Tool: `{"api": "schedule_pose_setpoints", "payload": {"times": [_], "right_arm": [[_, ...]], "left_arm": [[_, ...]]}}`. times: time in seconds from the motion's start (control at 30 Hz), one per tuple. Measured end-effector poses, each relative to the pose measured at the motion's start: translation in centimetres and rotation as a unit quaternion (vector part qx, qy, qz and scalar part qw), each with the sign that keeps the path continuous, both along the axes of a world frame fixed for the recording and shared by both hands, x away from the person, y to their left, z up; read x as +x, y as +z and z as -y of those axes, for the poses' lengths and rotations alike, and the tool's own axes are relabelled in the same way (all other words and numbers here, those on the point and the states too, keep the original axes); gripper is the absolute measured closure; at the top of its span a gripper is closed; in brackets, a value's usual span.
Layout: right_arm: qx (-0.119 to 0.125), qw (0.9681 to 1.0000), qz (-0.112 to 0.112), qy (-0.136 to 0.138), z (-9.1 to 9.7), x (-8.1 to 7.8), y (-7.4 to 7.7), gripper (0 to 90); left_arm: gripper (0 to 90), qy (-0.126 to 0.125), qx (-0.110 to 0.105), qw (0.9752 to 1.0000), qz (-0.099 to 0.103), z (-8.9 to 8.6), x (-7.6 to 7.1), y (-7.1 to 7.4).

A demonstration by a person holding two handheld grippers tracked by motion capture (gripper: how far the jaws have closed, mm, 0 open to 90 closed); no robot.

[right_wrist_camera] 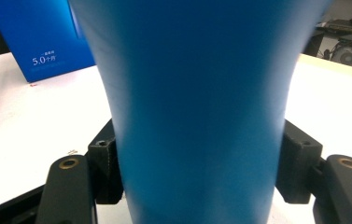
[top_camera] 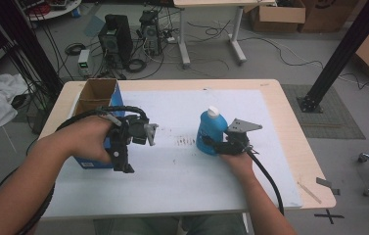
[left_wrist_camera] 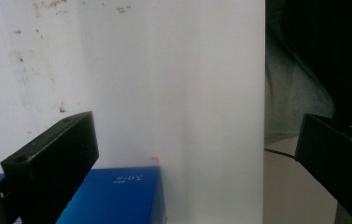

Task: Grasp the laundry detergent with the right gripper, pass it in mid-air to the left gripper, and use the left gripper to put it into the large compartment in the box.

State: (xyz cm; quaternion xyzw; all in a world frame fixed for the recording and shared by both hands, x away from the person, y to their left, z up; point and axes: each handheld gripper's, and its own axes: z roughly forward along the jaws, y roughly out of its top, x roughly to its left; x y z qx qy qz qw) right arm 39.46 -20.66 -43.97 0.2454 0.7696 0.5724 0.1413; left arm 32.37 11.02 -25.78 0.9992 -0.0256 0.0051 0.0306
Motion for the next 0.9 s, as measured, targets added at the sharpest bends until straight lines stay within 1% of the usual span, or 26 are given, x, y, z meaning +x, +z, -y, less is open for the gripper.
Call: {"api": "schedule_pose_setpoints", "payload": {"times": [0.2,0.23,0.4,0.5,0.67,0.83,0.9], "right_arm": [[0.004,0.9999,-0.001,0.01,-0.12,-0.05,-0.06,38.5],[0.003,0.9999,0.001,0.01,-0.11,-0.05,-0.07,39.0],[0.007,0.9999,0.0,0.012,-0.01,-0.07,-0.1,39.5],[0.008,0.9999,0.001,0.01,0.07,-0.1,-0.11,41.5],[-0.003,0.9999,0.011,0.009,0.01,-0.2,0.04,43.8],[-0.013,0.9998,0.011,0.01,-0.05,-0.27,0.31,45.0],[-0.012,0.9998,0.009,0.015,-0.06,-0.34,0.54,45.1]], "left_arm": [[0.1,0.001,-0.001,1.0,0.0,-0.04,-0.04,-0.02],[0.1,0.002,-0.001,1.0,0.001,-0.06,-0.04,-0.02],[0.0,0.0,-0.002,1.0,0.0,-0.13,0.01,-0.13],[0.1,0.0,-0.001,1.0,0.0,-0.16,0.01,-0.22],[0.1,0.002,-0.004,1.0,0.001,-0.24,-0.02,-0.09],[0.1,0.003,-0.004,1.0,0.002,-0.38,0.01,0.03],[0.1,0.005,-0.003,1.0,0.001,-0.41,0.06,0.04]]}}
